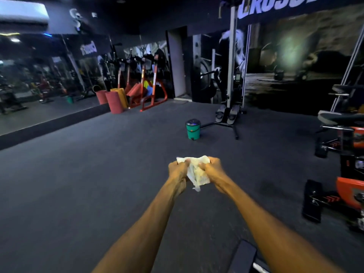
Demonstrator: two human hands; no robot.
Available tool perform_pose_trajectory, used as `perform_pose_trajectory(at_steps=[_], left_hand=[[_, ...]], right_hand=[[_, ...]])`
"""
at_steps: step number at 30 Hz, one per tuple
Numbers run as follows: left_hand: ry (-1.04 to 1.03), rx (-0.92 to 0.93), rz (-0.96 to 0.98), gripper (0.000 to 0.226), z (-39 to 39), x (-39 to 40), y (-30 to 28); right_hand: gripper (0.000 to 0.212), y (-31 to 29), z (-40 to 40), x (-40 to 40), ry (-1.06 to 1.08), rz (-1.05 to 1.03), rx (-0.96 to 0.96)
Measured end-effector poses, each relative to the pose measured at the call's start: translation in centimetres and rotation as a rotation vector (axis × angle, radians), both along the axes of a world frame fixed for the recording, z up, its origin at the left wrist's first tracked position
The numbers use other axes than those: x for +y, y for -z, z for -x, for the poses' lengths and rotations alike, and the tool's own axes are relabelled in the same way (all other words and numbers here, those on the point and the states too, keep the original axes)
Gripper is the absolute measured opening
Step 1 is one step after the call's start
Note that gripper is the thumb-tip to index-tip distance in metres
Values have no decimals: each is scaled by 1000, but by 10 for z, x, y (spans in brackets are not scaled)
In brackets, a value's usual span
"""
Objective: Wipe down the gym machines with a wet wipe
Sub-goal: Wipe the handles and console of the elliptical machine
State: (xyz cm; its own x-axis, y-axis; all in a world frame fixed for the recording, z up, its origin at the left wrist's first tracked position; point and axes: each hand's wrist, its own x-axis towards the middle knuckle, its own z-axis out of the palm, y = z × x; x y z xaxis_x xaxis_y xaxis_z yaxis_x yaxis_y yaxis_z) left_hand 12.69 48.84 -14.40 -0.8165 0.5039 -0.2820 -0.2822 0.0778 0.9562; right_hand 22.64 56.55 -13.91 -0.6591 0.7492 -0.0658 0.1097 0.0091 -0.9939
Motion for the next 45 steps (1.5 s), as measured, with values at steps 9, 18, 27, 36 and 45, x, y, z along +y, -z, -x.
perform_pose_trajectory(at_steps=[9, 18, 27, 36, 45], left_hand=[[340, -64, -9, 43, 114, 124, -1], [412, -16, -9, 40, 176, 282, 5], [679, 208, 32, 26, 211, 436, 7], [1425, 575, -50, 22, 157, 555, -5], [1407, 1246, -100, 38, 42, 703, 0]], right_hand=[[13, -4, 108, 113, 289, 397, 139], [19, -1, 141, 228, 626, 488, 281], [8, 14, 148, 348, 1059, 324, 288], [6, 23, 86, 442, 1340, -103, 9], [18, 11, -16, 529, 1163, -101, -367]])
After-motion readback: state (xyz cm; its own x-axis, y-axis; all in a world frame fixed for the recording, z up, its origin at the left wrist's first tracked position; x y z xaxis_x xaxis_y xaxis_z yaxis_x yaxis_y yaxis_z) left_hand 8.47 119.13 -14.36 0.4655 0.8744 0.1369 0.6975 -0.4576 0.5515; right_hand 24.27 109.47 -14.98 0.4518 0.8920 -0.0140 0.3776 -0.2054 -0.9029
